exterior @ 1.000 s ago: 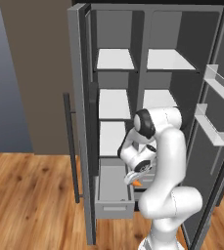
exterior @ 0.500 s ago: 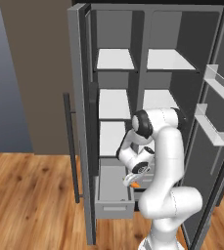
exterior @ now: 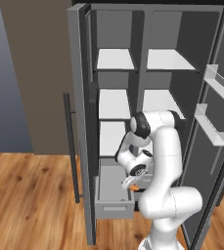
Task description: Take the lime and carrot from the fridge shelf and place them in the freezer drawer to begin freezing them.
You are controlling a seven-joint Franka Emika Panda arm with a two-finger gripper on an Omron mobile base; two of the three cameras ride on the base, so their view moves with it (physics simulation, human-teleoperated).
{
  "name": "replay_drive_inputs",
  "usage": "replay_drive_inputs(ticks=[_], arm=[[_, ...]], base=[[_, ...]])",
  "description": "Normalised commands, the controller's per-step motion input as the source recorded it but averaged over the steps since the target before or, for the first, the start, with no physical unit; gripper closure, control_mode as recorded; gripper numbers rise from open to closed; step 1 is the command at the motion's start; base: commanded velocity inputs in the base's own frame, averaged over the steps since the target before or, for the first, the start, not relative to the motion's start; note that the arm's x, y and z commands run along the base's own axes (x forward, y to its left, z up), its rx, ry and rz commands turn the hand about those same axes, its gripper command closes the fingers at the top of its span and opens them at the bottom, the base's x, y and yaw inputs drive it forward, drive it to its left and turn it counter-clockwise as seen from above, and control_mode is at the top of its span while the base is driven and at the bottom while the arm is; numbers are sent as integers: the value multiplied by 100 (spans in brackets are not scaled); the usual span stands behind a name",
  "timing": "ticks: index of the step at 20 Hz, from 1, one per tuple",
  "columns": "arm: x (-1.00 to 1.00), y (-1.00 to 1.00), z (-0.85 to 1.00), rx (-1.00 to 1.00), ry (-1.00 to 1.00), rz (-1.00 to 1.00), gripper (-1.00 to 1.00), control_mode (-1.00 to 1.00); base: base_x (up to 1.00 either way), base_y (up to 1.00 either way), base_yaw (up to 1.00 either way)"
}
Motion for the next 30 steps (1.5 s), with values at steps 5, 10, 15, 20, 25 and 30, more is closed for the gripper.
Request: replay_drive_inputs(ticks=[5,10,15,20,25,30], arm=[[0,17,-28,0,2,1,100,-100],[5,19,-23,0,4,0,100,-100],[8,15,-27,0,5,0,100,-100],[9,6,-23,0,4,0,100,-100],[20,0,-12,0,1,2,100,-100],[34,0,-7,0,0,3,100,-100]], base=[[0,0,0],[0,0,0],[0,0,0],[0,0,0],[0,0,0],[0,0,0]])
